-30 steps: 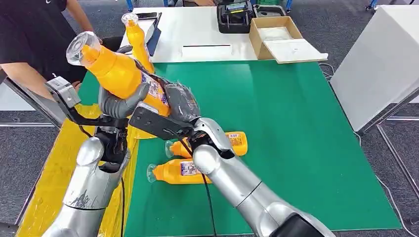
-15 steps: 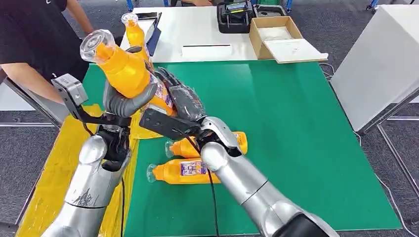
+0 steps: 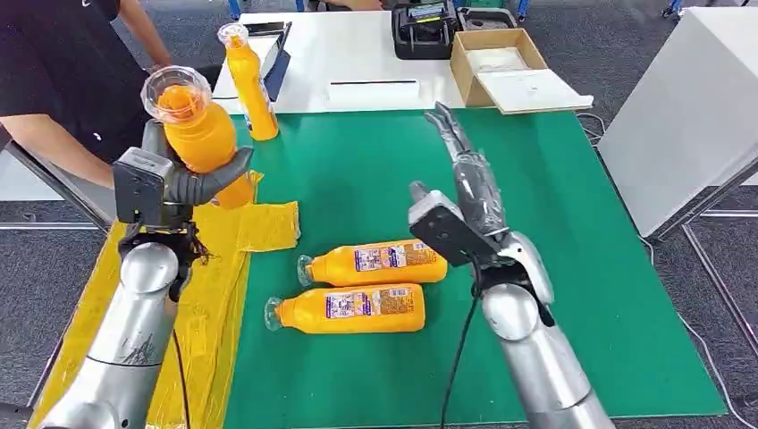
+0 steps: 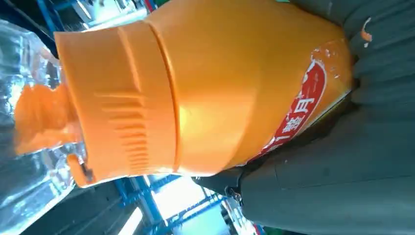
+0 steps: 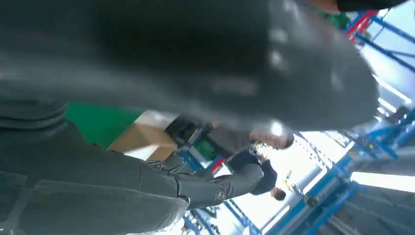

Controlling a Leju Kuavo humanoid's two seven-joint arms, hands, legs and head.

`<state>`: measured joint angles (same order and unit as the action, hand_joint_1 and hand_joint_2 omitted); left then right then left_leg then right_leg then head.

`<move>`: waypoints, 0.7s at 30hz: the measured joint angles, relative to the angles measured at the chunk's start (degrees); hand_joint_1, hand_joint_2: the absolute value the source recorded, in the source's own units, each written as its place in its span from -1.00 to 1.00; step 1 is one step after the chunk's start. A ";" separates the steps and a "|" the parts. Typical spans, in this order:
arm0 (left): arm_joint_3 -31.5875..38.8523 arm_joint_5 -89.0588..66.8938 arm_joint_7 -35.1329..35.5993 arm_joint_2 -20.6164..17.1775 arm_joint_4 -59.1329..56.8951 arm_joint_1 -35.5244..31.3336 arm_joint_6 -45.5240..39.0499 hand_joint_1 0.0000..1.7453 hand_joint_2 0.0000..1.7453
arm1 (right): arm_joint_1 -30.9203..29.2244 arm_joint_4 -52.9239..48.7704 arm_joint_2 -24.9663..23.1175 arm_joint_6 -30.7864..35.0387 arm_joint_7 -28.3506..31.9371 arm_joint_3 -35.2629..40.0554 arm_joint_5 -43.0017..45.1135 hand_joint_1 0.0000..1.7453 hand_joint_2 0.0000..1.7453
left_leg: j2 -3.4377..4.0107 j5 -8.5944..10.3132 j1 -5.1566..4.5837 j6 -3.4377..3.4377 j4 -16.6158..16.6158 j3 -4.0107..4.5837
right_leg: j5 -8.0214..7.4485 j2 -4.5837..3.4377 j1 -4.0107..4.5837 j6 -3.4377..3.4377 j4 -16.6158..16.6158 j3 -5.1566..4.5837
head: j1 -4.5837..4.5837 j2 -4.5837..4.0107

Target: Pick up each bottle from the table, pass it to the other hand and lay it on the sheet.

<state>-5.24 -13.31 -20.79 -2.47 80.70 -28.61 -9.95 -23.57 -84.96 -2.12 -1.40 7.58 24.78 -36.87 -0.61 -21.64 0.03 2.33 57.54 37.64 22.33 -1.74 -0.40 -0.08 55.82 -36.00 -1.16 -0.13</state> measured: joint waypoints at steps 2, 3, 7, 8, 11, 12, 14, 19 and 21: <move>0.48 -0.53 0.00 -0.39 0.00 0.01 -0.24 1.00 1.00 | 1.03 -2.25 0.87 -0.24 0.00 -0.65 -0.02 -1.00 -1.00 | 0.01 -0.02 0.04 -0.03 -0.01 0.00 | 0.00 -0.01 0.04 -0.01 0.00 0.00 | 0.02 0.00; 0.50 -2.32 0.09 -0.61 0.00 0.01 -1.17 1.00 1.00 | 1.39 -3.11 1.26 -0.31 0.00 -0.81 -0.13 -1.00 -1.00 | 0.02 -0.02 0.04 -0.03 -0.01 -0.01 | 0.00 -0.01 0.05 -0.01 0.00 -0.01 | 0.00 0.00; 0.28 -17.71 1.55 -2.32 -0.59 -0.15 -9.27 1.00 1.00 | 4.03 -6.93 4.64 -0.07 -0.04 -1.64 0.42 -1.00 -1.00 | 0.01 -0.01 0.05 -0.04 -0.01 -0.03 | 0.01 0.01 0.05 -0.02 0.00 0.01 | 0.02 0.00; 0.26 -18.42 1.57 -2.73 -0.96 -0.22 -9.90 1.00 1.00 | 4.65 -7.68 5.61 0.00 0.02 -2.05 0.61 -1.00 -1.00 | 0.01 -0.01 0.04 -0.04 -0.01 -0.03 | 0.00 0.00 0.05 -0.01 0.01 0.01 | 0.04 0.00; 0.26 -19.08 1.64 -3.50 -1.68 -0.41 -10.34 1.00 1.00 | 5.95 -9.29 7.17 0.07 0.22 -2.51 0.85 -1.00 -1.00 | 0.05 -0.01 0.03 -0.04 -0.01 -0.03 | -0.01 -0.03 0.04 0.00 0.00 0.00 | 0.02 0.00; 0.22 -20.75 1.97 -3.69 -1.97 -0.52 -11.11 1.00 1.00 | 6.21 -9.70 7.58 0.11 0.22 -2.62 0.85 -1.00 -1.00 | 0.05 -0.01 0.03 -0.04 0.00 -0.04 | -0.01 -0.01 0.04 0.00 -0.01 0.00 | 0.02 0.00; -0.38 -27.97 3.06 -4.24 -3.26 -0.92 -13.80 1.00 1.00 | 7.34 -10.82 9.09 0.31 0.26 -2.88 0.96 -1.00 -1.00 | -0.01 -0.01 0.02 -0.04 0.00 -0.04 | -0.01 0.03 0.03 0.00 -0.02 0.01 | 0.02 0.00; -3.08 -39.61 2.21 -7.97 -11.81 -1.68 -20.42 1.00 1.00 | 10.97 -12.74 15.99 0.15 3.10 -4.19 6.22 -1.00 -1.00 | 0.05 -0.05 -0.03 -0.02 0.00 -0.02 | 0.00 -0.06 -0.03 0.01 -0.02 0.02 | 0.00 0.00; -4.57 -43.26 1.66 -9.11 -15.92 -1.67 -23.24 1.00 1.00 | 11.79 -12.82 17.86 -0.20 3.91 -4.87 7.30 -1.00 -1.00 | 0.08 -0.05 -0.03 -0.02 0.00 -0.06 | 0.00 -0.08 -0.04 0.01 -0.03 0.02 | 0.02 0.00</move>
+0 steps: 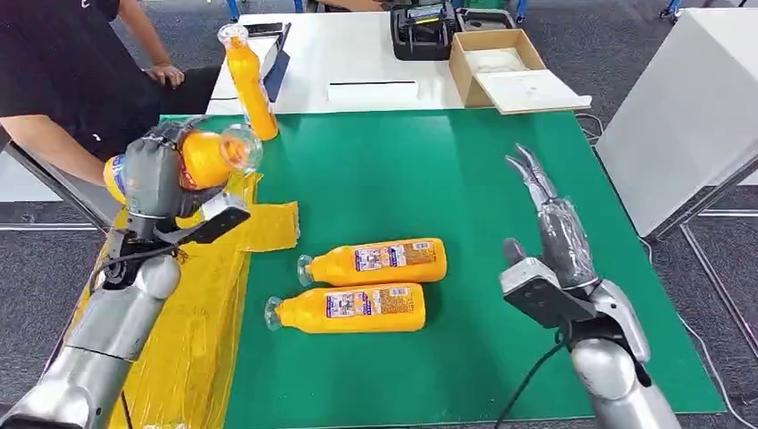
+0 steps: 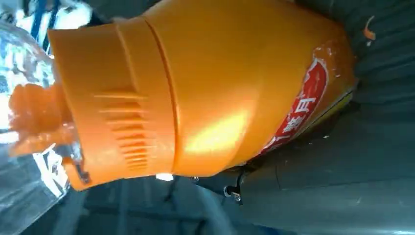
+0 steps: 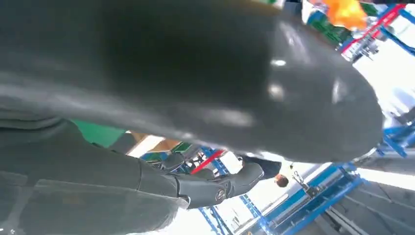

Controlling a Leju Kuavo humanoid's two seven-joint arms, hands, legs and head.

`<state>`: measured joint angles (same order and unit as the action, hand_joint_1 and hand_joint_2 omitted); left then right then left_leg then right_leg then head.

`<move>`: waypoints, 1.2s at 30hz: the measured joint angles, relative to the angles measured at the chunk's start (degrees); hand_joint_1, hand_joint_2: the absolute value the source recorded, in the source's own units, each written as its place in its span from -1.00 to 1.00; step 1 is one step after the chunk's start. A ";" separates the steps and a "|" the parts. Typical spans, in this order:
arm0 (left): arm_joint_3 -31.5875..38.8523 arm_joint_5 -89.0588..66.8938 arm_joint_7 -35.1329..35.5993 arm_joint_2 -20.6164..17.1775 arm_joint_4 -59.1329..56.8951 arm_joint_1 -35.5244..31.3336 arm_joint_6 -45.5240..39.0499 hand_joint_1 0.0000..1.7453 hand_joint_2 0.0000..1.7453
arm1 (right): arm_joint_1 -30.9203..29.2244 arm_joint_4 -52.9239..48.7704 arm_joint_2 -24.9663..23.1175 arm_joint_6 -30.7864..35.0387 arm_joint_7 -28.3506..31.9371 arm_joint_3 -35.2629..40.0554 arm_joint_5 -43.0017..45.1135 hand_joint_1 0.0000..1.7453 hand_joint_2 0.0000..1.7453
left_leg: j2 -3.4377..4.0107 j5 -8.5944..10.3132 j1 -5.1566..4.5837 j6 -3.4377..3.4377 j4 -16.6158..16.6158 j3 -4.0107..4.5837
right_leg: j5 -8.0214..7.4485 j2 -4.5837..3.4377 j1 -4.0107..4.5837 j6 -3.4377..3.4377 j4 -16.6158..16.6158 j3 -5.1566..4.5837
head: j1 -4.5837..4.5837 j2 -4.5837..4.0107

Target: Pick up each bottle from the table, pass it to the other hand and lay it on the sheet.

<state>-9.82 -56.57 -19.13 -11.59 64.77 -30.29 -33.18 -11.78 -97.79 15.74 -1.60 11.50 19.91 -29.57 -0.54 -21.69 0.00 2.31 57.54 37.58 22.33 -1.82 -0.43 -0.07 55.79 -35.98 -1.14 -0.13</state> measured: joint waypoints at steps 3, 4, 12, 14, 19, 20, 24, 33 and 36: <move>-2.94 -1.98 -0.39 -0.35 -7.53 -0.51 -1.98 1.00 1.00 | 0.56 -0.04 1.57 -0.54 0.61 -0.15 0.50 -1.00 -1.00 | -0.02 0.00 0.01 0.00 0.00 0.01 | 0.00 0.04 0.00 0.00 0.00 0.00 | -0.02 0.00; -4.09 -2.44 -0.39 -0.28 -10.36 -1.02 -2.60 1.00 1.00 | 0.49 -0.02 1.72 -0.83 0.72 -0.13 0.68 -1.00 -1.00 | -0.02 0.01 0.01 -0.01 0.00 0.01 | 0.00 0.04 0.01 0.00 0.00 0.00 | -0.04 0.00; -13.11 -9.72 6.87 4.40 -30.40 -4.97 -3.73 1.00 1.00 | -5.47 4.55 -0.09 -2.88 0.33 1.75 -0.61 -1.00 -1.00 | 0.00 0.08 0.01 0.04 0.00 0.01 | -0.04 0.03 0.01 0.01 0.03 0.03 | -0.02 0.00; -14.66 -10.90 8.46 5.70 -33.59 -5.52 -2.46 1.00 1.00 | -6.75 5.53 -1.12 -3.01 -0.20 2.14 -1.21 -1.00 -1.00 | -0.05 0.08 0.01 0.03 0.01 0.02 | -0.04 0.06 0.01 0.01 0.03 0.03 | 0.00 0.00; -16.94 -11.99 10.56 8.35 -38.77 -6.46 0.40 1.00 1.00 | -8.86 7.15 -2.98 -4.13 -1.20 2.91 -1.99 -1.00 -1.00 | -0.06 0.07 0.01 0.04 0.00 0.06 | -0.03 0.05 0.01 0.02 0.04 0.02 | -0.02 0.00; -17.13 -11.99 11.04 8.81 -39.58 -6.74 1.19 1.00 1.00 | -9.31 7.56 -3.37 -4.50 -1.36 3.04 -2.14 -1.00 -1.00 | -0.07 0.06 0.01 0.04 0.00 0.06 | -0.03 0.06 0.01 0.02 0.03 0.02 | 0.00 0.00; -17.61 -11.97 12.18 9.77 -41.74 -7.09 2.91 -1.00 -1.00 | -10.84 9.47 -4.90 -5.00 -1.38 3.76 -2.38 -1.00 -1.00 | -0.06 0.06 0.02 0.04 0.00 0.05 | -0.03 0.07 0.02 0.02 0.03 0.03 | -0.02 0.00; -16.30 -9.70 17.27 8.24 -44.36 -8.22 5.53 -1.00 -1.00 | -13.18 14.69 -8.07 -5.62 1.40 6.04 -4.37 -1.00 -1.00 | -0.07 0.09 0.04 0.03 -0.03 -0.03 | -0.04 0.11 0.07 0.01 0.06 0.15 | -0.02 0.00; -14.57 -8.80 17.60 6.49 -44.84 -7.86 3.61 -1.00 -1.00 | -13.73 16.72 -9.21 -5.62 2.43 6.65 -4.72 -1.00 -1.00 | -0.06 0.11 0.07 0.00 -0.03 -0.04 | -0.04 0.10 0.09 0.00 0.09 0.13 | 0.00 0.00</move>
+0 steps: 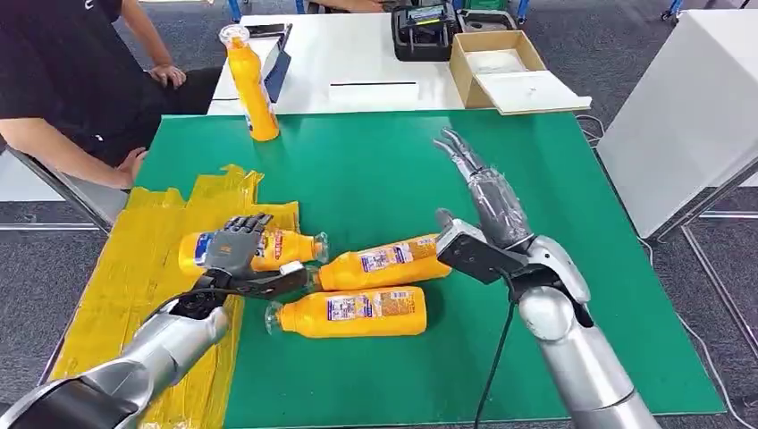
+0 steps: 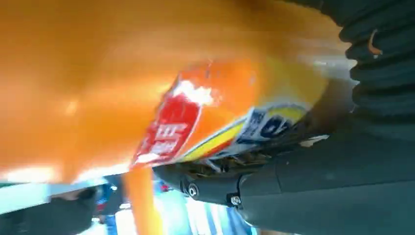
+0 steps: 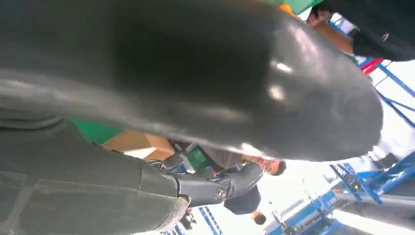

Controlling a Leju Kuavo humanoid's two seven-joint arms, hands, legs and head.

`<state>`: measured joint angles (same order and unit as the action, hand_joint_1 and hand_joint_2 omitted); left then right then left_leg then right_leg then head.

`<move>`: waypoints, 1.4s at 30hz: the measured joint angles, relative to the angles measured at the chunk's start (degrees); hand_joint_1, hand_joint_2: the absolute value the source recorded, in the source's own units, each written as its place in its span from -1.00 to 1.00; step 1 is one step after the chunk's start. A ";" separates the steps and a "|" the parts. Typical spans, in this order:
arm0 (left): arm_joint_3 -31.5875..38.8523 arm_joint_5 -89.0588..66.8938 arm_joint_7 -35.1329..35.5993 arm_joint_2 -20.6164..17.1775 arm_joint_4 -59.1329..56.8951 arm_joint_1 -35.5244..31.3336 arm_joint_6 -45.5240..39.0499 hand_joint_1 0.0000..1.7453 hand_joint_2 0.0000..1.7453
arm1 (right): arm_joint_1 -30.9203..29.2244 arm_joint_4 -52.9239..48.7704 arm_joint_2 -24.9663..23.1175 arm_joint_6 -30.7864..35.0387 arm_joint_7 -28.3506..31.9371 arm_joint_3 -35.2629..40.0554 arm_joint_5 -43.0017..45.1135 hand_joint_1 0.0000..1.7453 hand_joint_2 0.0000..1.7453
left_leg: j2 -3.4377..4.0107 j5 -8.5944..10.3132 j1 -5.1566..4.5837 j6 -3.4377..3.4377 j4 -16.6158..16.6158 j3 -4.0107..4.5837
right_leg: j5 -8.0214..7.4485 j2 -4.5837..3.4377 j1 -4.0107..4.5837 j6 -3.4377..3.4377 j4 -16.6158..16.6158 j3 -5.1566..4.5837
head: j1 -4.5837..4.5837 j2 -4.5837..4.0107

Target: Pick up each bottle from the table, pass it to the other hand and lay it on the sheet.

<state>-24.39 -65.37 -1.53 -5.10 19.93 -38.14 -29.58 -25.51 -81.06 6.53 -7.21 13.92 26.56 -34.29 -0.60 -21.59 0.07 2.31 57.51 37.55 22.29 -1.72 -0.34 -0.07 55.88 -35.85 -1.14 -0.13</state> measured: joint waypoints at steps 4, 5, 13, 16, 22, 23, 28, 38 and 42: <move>2.60 1.00 -0.52 -2.28 -0.46 0.28 -1.81 -1.00 -1.00 | -1.14 2.22 -1.59 0.00 0.48 1.00 -0.31 -1.00 -1.00 | -0.03 0.02 0.03 -0.03 0.00 0.01 | 0.01 0.02 0.01 -0.01 0.00 -0.04 | 0.00 0.00; 2.95 1.11 -0.52 -2.47 -0.50 0.32 -2.14 -1.00 -1.00 | -1.34 2.42 -1.79 0.00 0.50 1.07 -0.39 -1.00 -1.00 | -0.05 0.02 0.03 -0.03 0.00 0.02 | 0.02 0.03 0.02 -0.02 0.01 -0.04 | 0.00 0.00; 11.72 11.39 -9.97 -5.14 0.81 -1.81 -4.83 -1.00 -1.00 | -3.31 3.89 -3.87 -1.73 -1.71 2.53 -0.17 -1.00 -1.00 | -0.06 0.04 0.03 -0.04 0.01 0.04 | 0.02 0.05 0.01 -0.02 0.01 -0.08 | 0.02 0.00; 14.32 11.98 -10.60 -6.03 1.33 -3.03 -4.74 -1.00 -1.00 | -3.36 3.89 -4.28 -1.73 -1.86 2.82 -0.17 -1.00 -1.00 | -0.03 0.03 0.01 -0.04 0.01 0.04 | 0.01 0.04 0.00 -0.01 0.01 -0.07 | -0.02 0.00; 22.10 33.09 -24.05 -6.16 9.06 -2.14 5.16 -1.00 -1.00 | -1.56 3.25 -4.57 -2.40 -2.30 3.02 -2.34 -1.00 1.00 | -0.02 0.04 0.00 -0.03 0.02 0.03 | 0.01 0.04 -0.01 -0.01 0.01 -0.07 | 0.02 0.00; 23.61 37.57 -24.79 -6.18 12.63 -1.08 8.26 -1.00 -1.00 | -0.48 2.64 -4.54 -2.27 -2.36 3.21 -3.15 -1.00 1.00 | -0.02 0.03 -0.01 -0.03 0.02 0.02 | 0.02 0.03 -0.02 -0.01 0.01 -0.07 | 0.00 0.00; 27.98 55.26 -23.01 -6.66 34.11 6.44 19.33 -1.00 -1.00 | 5.47 -3.31 -3.34 -1.20 -7.53 5.93 -6.15 -1.00 1.00 | 0.02 -0.09 0.00 -0.14 0.01 0.08 | 0.07 -0.04 -0.01 -0.02 -0.01 -0.16 | 0.02 0.00; 29.55 62.91 -24.07 -7.93 47.08 9.95 22.36 -1.00 -1.00 | 10.95 -8.11 -1.90 1.53 -15.09 9.77 -16.12 -1.00 1.00 | 0.00 -0.06 0.03 -0.20 -0.01 0.02 | 0.06 -0.02 0.02 -0.05 -0.03 -0.16 | 0.02 0.00; 28.55 63.67 -23.74 -8.11 47.50 8.63 22.52 -1.00 -1.00 | 15.66 -8.33 -1.73 4.24 -23.82 12.43 -27.57 -1.00 1.00 | -0.04 -0.06 0.03 -0.20 -0.01 0.05 | 0.06 0.02 0.02 -0.05 -0.03 -0.17 | 0.00 0.00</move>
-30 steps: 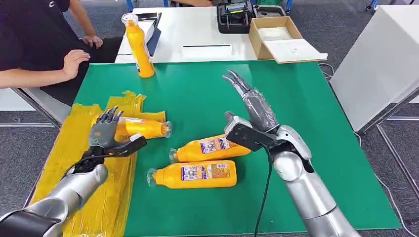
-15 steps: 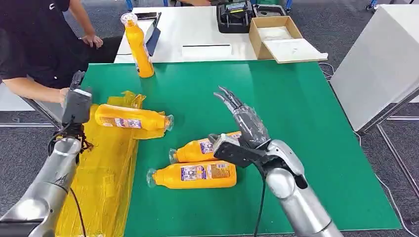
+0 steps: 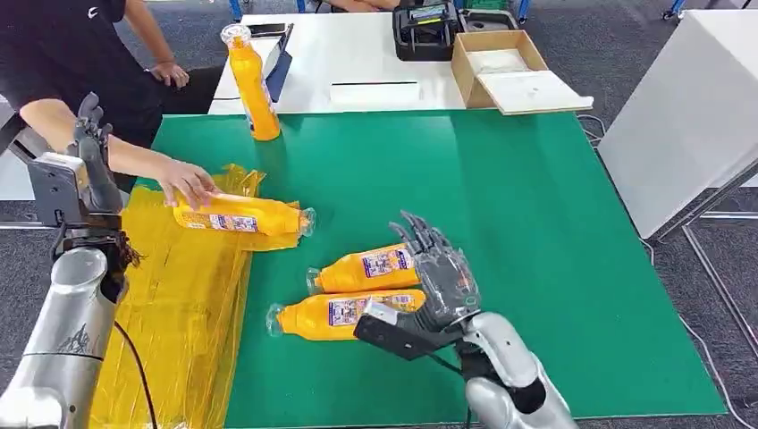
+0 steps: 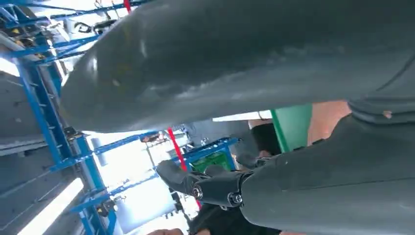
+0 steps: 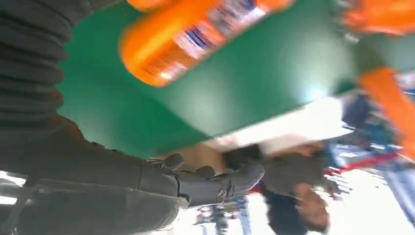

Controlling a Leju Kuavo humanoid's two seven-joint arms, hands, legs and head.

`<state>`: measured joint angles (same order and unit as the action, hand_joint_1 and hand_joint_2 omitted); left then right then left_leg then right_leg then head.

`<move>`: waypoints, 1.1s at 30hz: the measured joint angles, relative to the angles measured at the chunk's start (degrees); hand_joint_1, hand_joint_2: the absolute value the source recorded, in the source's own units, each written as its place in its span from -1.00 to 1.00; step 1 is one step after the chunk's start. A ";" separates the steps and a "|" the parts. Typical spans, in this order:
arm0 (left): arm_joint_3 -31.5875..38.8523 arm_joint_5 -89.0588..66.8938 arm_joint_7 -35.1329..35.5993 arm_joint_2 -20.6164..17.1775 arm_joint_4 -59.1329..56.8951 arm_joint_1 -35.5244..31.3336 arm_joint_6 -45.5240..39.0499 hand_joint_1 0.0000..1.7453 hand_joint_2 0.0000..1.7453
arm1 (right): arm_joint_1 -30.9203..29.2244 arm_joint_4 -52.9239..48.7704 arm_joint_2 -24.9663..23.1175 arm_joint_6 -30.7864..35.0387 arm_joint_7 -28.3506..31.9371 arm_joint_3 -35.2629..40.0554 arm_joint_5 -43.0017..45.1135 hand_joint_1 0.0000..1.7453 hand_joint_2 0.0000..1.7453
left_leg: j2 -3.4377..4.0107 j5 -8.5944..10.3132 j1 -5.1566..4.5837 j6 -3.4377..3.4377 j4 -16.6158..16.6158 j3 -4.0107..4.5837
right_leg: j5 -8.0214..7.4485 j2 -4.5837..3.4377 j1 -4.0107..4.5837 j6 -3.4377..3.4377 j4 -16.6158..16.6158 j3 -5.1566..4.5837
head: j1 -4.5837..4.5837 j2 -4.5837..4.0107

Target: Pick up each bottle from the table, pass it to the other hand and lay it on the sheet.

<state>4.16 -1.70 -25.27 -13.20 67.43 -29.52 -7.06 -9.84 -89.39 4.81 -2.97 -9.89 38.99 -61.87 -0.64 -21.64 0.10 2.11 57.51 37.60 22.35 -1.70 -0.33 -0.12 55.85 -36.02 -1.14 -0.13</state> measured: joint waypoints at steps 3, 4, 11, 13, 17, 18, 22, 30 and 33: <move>-1.57 -0.15 0.96 0.22 -0.28 -2.12 -0.48 -1.00 -1.00 | 2.55 -0.02 -0.07 -0.45 -4.16 0.55 -3.59 -1.00 1.00 | 0.01 -0.01 -0.02 0.01 0.00 0.01 | 0.00 -0.03 -0.01 0.00 0.00 0.00 | 0.00 0.00; -2.06 -0.17 1.14 0.44 -0.61 -2.86 -0.59 -1.00 -1.00 | 3.31 -0.02 -0.15 -1.09 -5.03 0.55 -4.38 -1.00 1.00 | 0.02 -0.02 -0.03 0.01 0.00 0.01 | 0.00 -0.04 -0.02 0.00 0.00 -0.01 | 0.00 0.00; -4.92 -0.74 1.62 2.71 -2.93 -6.36 -1.03 -1.00 -1.00 | 6.28 2.29 -1.84 -2.73 -6.15 -0.30 -4.82 -1.00 1.00 | 0.01 -0.02 -0.03 0.01 0.00 0.01 | -0.01 -0.03 -0.03 0.01 -0.02 0.00 | 0.00 0.00; -5.51 -0.76 1.62 3.28 -3.67 -7.23 -1.42 -1.00 -1.00 | 6.48 4.01 -2.31 -2.60 -5.41 -0.76 -4.01 -1.00 1.00 | 0.04 -0.02 -0.03 0.01 0.00 0.01 | -0.02 -0.05 -0.02 0.02 -0.01 0.00 | 0.02 0.00; -6.21 -0.13 1.05 3.83 -4.87 -8.11 -2.19 -1.00 -1.00 | 6.46 8.11 -3.91 -2.30 -3.92 -2.14 -3.46 -1.00 1.00 | 0.05 -0.01 -0.02 0.01 0.00 -0.01 | -0.03 -0.06 -0.02 0.02 0.00 0.00 | 0.00 0.00; -6.39 -0.04 0.92 3.89 -5.03 -8.13 -2.45 -1.00 -1.00 | 6.44 8.96 -4.35 -2.30 -3.64 -2.49 -3.46 -1.00 1.00 | 0.05 -0.01 -0.02 0.01 0.00 -0.01 | -0.03 -0.06 -0.01 0.02 0.00 0.00 | 0.00 0.00; -6.76 0.20 0.72 4.20 -5.68 -8.23 -2.49 -1.00 -1.00 | 6.26 11.32 -5.44 -2.30 -3.27 -3.47 -3.46 -1.00 1.00 | 0.05 -0.01 -0.01 0.00 0.00 -0.01 | -0.02 -0.07 -0.01 0.01 0.01 -0.01 | 0.00 0.00; -6.98 0.22 0.64 4.46 -6.14 -8.40 -2.49 -1.00 -1.00 | 6.23 13.40 -6.25 -2.32 -3.16 -4.35 -3.44 -1.00 1.00 | 0.04 -0.02 -0.02 0.01 0.00 0.00 | -0.02 -0.06 -0.01 0.01 0.00 0.00 | 0.00 0.00; -7.02 0.55 0.44 4.50 -6.19 -8.37 -2.58 -1.00 -1.00 | 6.06 14.23 -6.51 -2.38 -2.68 -4.65 -3.31 -1.00 1.00 | 0.04 -0.01 -0.02 0.01 0.00 0.01 | -0.02 -0.06 -0.02 0.01 0.00 0.01 | 0.02 0.00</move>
<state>-2.86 -1.16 -24.83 -8.70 61.24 -37.89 -9.64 -3.78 -75.16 -1.71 -5.35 -12.57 34.34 -65.18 -0.59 -21.66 0.09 2.11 57.50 37.61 22.32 -1.76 -0.34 -0.10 55.85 -36.01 -1.11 -0.13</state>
